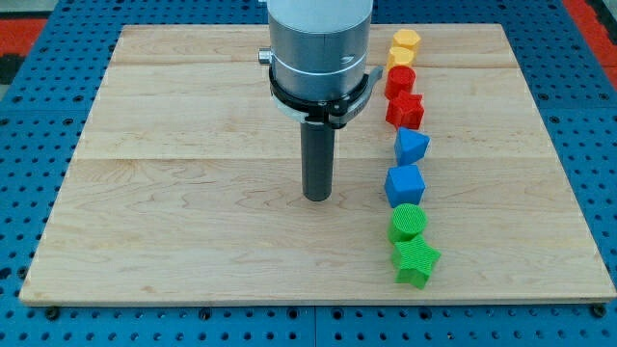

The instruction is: Slightly move the green star below the green circle

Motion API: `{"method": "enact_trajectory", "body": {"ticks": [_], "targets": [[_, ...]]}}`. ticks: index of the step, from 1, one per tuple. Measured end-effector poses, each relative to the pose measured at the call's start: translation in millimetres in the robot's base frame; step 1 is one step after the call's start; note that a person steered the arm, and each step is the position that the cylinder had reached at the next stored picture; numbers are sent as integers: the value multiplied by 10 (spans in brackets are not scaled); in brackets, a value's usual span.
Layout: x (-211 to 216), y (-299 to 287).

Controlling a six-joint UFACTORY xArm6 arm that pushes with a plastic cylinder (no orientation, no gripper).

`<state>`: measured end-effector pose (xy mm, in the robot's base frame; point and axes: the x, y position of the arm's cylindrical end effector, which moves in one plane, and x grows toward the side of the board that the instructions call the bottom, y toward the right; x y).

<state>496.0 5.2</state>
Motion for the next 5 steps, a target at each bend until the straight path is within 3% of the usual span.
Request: {"method": "enact_trajectory", "body": {"ticks": [3,4,5], "targets": [[140,-164],[829,-224],[1223,-90]]}}
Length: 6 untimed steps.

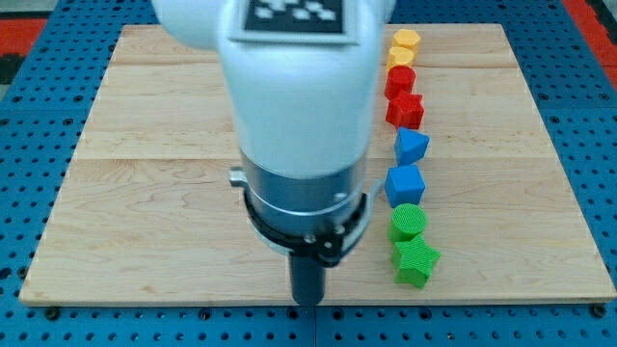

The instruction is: Slightly move the green star below the green circle

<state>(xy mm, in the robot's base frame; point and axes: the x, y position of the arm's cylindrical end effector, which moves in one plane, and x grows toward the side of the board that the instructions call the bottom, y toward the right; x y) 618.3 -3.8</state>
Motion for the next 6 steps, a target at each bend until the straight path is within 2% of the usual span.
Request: {"method": "enact_trajectory", "body": {"ticks": [1,2,3,4,5,6], "targets": [[-1,345],[-1,1357],[-11,1763],[-145,1391],[-201,2076],[-1055,2453]]}}
